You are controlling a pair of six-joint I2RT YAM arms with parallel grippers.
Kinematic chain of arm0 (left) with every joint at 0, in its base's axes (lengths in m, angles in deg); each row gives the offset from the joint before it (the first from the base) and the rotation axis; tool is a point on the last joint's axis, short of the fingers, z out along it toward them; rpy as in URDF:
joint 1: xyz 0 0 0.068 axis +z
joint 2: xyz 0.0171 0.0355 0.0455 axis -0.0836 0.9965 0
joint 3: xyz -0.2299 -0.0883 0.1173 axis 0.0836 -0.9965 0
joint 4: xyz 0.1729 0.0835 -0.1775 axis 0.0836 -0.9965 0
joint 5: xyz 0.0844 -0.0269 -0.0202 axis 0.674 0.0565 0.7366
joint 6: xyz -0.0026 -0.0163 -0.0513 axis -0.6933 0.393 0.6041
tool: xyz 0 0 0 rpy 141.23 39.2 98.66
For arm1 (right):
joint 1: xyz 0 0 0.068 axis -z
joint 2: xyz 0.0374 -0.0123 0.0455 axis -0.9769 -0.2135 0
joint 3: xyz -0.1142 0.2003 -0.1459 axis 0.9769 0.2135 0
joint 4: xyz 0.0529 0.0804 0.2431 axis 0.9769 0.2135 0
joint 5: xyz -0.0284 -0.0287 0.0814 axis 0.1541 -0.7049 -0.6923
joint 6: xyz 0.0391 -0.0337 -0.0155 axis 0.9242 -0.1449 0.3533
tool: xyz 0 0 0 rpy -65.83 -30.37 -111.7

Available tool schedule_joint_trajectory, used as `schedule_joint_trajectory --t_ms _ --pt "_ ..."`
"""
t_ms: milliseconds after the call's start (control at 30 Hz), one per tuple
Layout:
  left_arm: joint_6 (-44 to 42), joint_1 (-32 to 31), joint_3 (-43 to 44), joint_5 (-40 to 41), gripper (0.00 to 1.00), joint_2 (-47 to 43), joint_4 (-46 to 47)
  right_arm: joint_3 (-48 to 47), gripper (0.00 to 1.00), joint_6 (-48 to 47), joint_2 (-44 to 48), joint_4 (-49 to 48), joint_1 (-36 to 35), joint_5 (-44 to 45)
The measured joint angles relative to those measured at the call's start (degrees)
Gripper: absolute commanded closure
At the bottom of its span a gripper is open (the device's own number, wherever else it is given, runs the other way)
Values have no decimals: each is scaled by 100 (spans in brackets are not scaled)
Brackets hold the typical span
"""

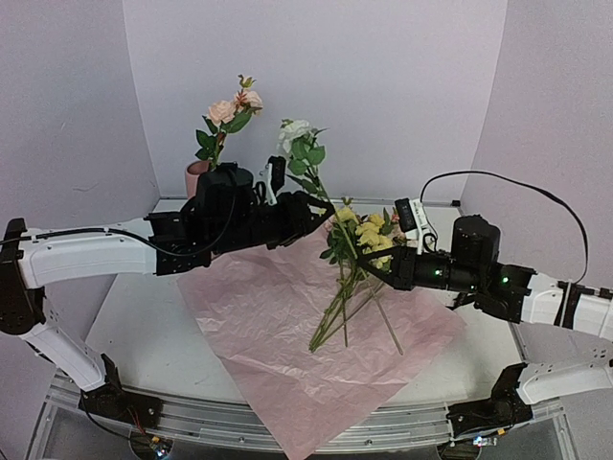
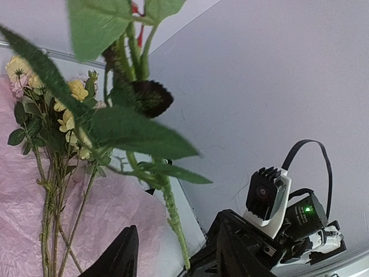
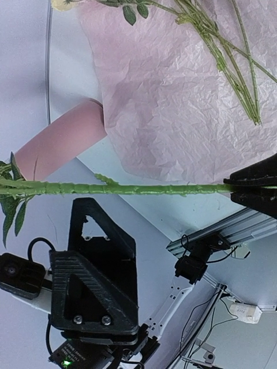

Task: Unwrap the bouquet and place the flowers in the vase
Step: Insert the fake flower into the vase.

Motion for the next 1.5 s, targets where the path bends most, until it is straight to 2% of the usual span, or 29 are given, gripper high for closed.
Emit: schedule_joint_trajectory --t_ms 167,500,667,967,1233,1300,1400,1500 --pt "-14 0 63 8 57 64 49 33 100 6 0 -79 0 -186" --pt "-52 0 98 219 69 76 66 41 100 44 -37 -296 0 -455" --pt "-114 0 98 337 70 76 62 41 100 80 -172 -397 0 -587" --pt "-171 0 98 409 95 73 65 41 100 104 -361 -564 0 -792" --pt "-216 -37 98 411 100 32 103 41 100 107 -433 -618 -3 -853" --pt "-218 -37 98 411 100 30 103 41 92 107 -442 -625 -7 -857" --pt "-254 -37 98 413 100 28 103 41 57 117 -467 -651 -13 -858" --pt "-385 -35 96 474 100 12 97 41 34 107 -496 -661 -13 -863"
